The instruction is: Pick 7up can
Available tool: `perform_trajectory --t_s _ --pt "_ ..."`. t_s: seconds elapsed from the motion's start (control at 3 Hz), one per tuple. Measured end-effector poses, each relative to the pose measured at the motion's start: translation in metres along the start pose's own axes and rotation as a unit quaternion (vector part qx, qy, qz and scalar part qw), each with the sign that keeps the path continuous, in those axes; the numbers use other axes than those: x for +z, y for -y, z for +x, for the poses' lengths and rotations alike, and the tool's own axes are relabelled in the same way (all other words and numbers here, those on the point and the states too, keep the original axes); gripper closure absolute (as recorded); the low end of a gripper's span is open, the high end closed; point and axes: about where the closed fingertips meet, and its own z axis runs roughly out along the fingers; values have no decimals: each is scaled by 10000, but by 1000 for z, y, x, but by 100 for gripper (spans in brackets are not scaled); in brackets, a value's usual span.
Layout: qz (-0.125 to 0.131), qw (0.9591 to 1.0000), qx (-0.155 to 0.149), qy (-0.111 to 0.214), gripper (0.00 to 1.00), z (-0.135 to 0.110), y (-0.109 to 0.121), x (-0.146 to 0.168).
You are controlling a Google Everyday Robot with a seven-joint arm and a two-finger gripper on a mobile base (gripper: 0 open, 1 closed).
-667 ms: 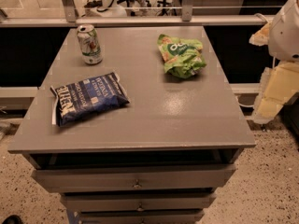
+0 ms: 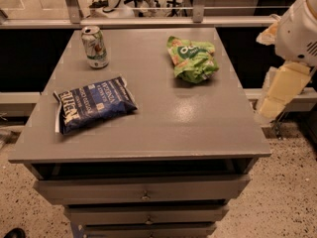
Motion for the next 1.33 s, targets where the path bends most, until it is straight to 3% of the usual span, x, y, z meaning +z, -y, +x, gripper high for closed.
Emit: perform_trajectory --t_s 0.33,0.67,1.0,1.33 --pt "101 9973 89 718 0 -48 48 34" --pt "186 9925 96 1208 0 -86 80 55" --pt "75 9812 176 1918 0 -158 102 98" --pt "-21 9713 305 2357 0 -202 112 122"
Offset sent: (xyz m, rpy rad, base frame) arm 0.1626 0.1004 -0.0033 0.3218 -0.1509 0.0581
